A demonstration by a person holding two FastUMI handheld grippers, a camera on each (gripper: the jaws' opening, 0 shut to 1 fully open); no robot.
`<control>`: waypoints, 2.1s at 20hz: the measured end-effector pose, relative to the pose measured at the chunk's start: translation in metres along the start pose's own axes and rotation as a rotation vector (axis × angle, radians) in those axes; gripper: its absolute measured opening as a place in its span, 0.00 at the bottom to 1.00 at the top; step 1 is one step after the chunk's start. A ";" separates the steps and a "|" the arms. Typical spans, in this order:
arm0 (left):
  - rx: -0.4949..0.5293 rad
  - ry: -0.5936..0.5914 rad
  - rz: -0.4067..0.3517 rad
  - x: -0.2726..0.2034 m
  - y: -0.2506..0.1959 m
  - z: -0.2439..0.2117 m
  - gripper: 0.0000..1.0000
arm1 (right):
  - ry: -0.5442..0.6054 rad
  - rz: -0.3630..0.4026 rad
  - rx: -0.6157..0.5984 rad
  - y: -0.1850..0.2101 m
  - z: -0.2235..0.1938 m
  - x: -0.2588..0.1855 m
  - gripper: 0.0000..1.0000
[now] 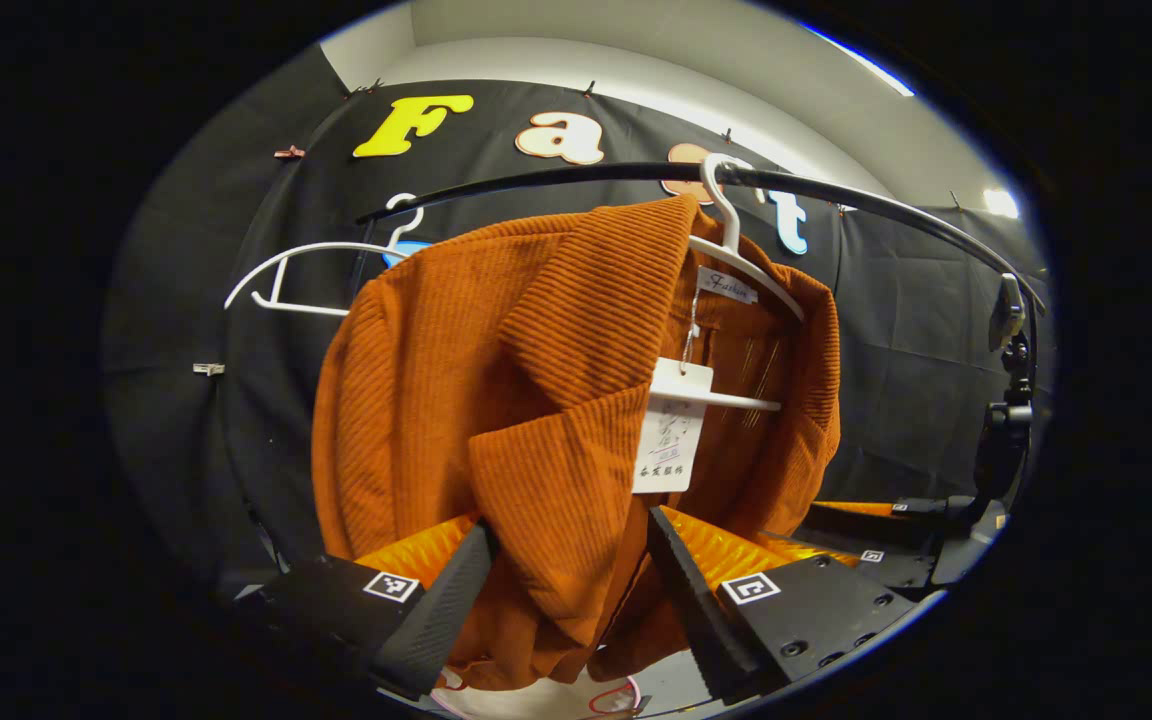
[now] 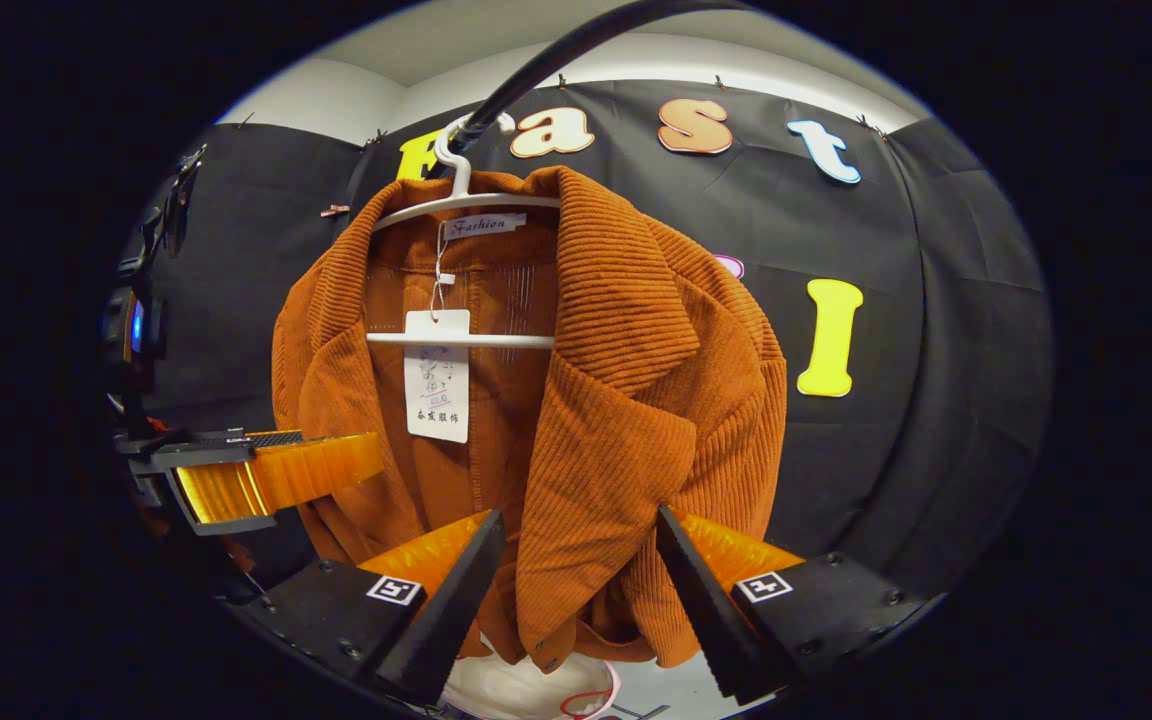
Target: Grasp the clothes on the hanger with both hands and then place them into the laundry hamper below.
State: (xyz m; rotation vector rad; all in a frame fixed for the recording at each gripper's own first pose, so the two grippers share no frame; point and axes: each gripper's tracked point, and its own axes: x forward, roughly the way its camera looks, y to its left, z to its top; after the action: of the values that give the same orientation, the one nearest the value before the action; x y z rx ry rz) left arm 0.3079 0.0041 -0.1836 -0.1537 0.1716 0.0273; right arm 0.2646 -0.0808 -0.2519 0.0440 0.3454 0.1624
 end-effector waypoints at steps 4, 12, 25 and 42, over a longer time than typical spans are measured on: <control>0.005 -0.009 0.049 0.016 0.003 -0.002 0.94 | -0.039 -0.025 0.002 -0.013 0.014 0.022 0.98; 0.011 -0.029 0.168 0.031 0.031 0.010 0.52 | -0.052 -0.058 0.051 -0.061 0.024 0.054 0.43; 0.112 -0.109 0.405 -0.014 0.100 0.073 0.08 | -0.136 -0.034 0.223 -0.117 0.066 0.031 0.12; 0.380 -0.210 0.337 0.018 0.134 0.177 0.08 | -0.372 -0.072 0.164 -0.165 0.178 0.053 0.12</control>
State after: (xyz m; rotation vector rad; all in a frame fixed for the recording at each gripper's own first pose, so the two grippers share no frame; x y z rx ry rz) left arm 0.3494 0.1639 -0.0345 0.2583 -0.0108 0.3436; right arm 0.3987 -0.2371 -0.1139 0.2208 -0.0118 0.0523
